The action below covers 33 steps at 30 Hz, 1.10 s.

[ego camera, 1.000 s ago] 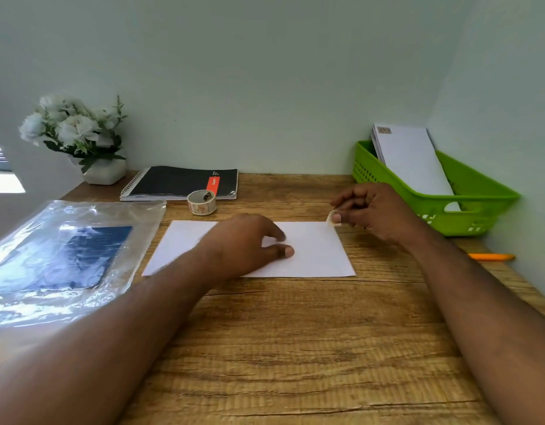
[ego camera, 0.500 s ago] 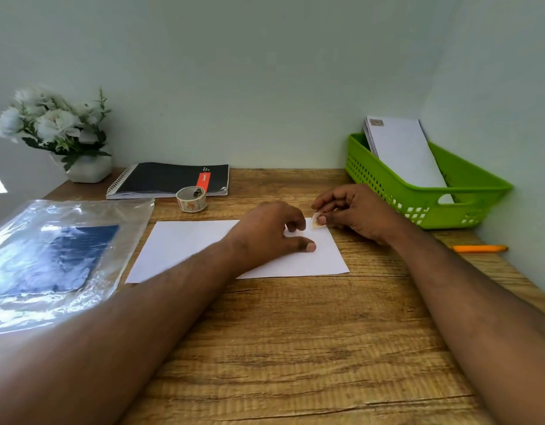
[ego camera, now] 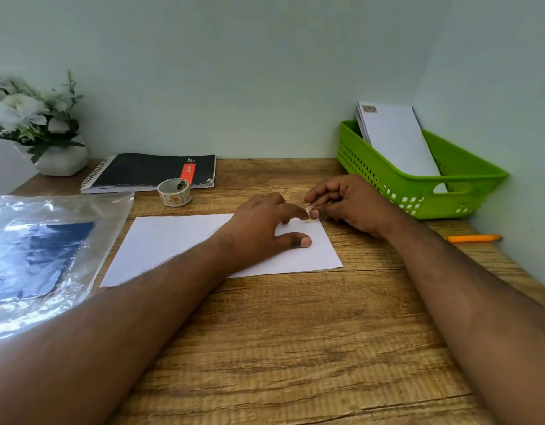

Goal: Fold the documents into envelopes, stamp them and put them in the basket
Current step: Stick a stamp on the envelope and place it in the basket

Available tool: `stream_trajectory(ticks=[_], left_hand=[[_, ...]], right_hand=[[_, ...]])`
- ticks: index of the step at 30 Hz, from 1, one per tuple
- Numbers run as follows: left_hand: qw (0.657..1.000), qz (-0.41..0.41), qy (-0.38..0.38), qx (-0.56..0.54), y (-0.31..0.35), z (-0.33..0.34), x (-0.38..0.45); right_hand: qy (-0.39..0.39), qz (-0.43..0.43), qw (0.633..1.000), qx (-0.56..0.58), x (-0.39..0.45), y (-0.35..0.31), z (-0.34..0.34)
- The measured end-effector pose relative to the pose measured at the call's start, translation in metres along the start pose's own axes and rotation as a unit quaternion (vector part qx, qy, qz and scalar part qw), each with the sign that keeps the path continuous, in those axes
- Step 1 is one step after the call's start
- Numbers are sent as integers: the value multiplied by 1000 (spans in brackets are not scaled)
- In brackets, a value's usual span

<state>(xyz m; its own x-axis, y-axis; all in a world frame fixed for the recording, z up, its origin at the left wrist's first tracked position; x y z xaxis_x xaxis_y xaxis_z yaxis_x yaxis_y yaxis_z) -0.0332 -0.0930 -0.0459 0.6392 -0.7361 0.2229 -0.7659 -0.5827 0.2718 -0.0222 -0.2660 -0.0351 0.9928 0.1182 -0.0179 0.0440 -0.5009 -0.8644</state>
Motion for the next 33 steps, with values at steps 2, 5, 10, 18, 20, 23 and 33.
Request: stream_trajectory(ticks=[2, 5, 10, 18, 20, 23, 33], left_hand=[[1000, 0, -3, 6, 0, 0, 0], [1000, -2, -8, 10, 0, 0, 0], [1000, 0, -5, 17, 0, 1, -1], [1000, -2, -17, 25, 0, 2, 0], [999, -2, -17, 27, 1, 1, 0], [999, -3, -25, 33, 2, 1, 0], [999, -7, -36, 34, 2, 2, 1]], right_hand=[[2, -1, 1000, -1, 0, 0, 0], [1, -2, 1000, -5, -1, -1, 1], [1, -4, 1000, -16, -1, -1, 1], [5, -3, 1000, -19, -2, -2, 1], [4, -2, 1000, -21, -1, -2, 1], [3, -2, 1000, -27, -1, -1, 1], [9, -14, 999, -35, 1, 0, 2]])
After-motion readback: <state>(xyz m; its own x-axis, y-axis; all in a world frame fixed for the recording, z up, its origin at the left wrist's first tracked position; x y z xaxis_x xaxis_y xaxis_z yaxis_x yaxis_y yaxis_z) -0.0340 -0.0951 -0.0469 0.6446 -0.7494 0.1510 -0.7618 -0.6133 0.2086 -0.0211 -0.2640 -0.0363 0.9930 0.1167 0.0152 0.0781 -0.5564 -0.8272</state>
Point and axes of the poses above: each hand's wrist, its own x-axis towards the middle knuckle, its own z-axis out of the palm, y = z × x, the point moved 4 cm from there along x, towards the middle knuckle, and after that the axes turned 11 degrees about z, right-handed, at the moved point
